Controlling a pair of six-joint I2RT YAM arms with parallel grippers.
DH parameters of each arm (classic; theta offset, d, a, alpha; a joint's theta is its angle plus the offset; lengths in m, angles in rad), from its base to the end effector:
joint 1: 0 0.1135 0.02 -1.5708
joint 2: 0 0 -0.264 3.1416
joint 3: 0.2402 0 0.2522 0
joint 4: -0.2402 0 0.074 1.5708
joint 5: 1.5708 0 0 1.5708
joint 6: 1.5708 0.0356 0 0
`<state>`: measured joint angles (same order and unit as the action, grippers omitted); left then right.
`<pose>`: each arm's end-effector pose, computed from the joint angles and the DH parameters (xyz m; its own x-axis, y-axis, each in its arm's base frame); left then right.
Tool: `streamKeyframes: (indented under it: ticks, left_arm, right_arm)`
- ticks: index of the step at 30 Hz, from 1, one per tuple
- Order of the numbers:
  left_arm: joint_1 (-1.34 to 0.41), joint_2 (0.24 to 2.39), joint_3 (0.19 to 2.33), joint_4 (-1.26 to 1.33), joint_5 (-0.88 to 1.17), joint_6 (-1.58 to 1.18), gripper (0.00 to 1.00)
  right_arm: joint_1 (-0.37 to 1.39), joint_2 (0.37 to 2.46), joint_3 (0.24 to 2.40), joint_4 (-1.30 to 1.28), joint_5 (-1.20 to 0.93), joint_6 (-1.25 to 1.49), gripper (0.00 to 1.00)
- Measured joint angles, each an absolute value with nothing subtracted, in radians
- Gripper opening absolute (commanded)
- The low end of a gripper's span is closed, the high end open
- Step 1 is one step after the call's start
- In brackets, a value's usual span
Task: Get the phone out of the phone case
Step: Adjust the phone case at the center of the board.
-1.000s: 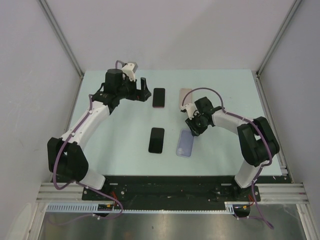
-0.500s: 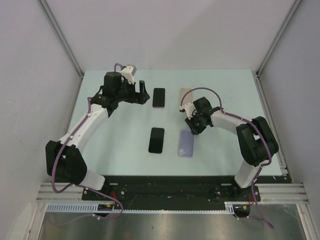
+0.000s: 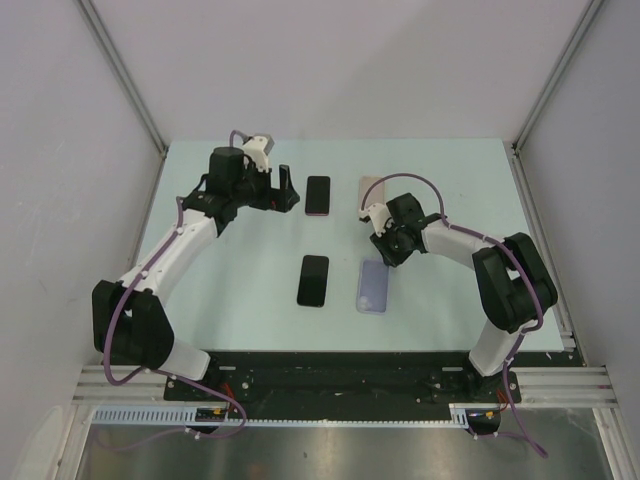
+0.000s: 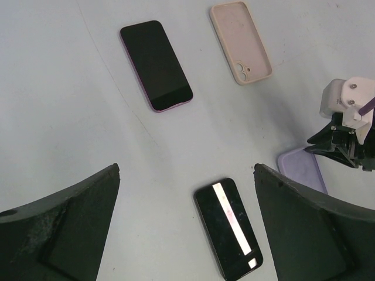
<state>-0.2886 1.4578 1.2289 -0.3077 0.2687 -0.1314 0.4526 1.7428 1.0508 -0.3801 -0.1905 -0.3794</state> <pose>0.3189 -0.1046 0.3233 -0.5505 0.0317 -0.8343 0.4247 0.8710 -0.2472 0.3066 0.1566 0.1678 -0.5444 -0.6691 -0.5059 -0.7670 0.6412 -0.0227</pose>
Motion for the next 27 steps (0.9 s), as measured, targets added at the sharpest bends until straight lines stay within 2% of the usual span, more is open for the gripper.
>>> streamKeyframes:
  ticks: [22, 27]
  left_arm:
    - [-0.289, 1.458, 1.209, -0.299, 0.276, -0.133, 1.00]
    - [-0.289, 1.458, 1.206, -0.296, 0.276, -0.134, 1.00]
  right_arm:
    - [0.455, 1.760, 1.051, -0.330, -0.191, -0.379, 0.24]
    - [0.455, 1.760, 1.051, -0.324, -0.192, -0.377, 0.31]
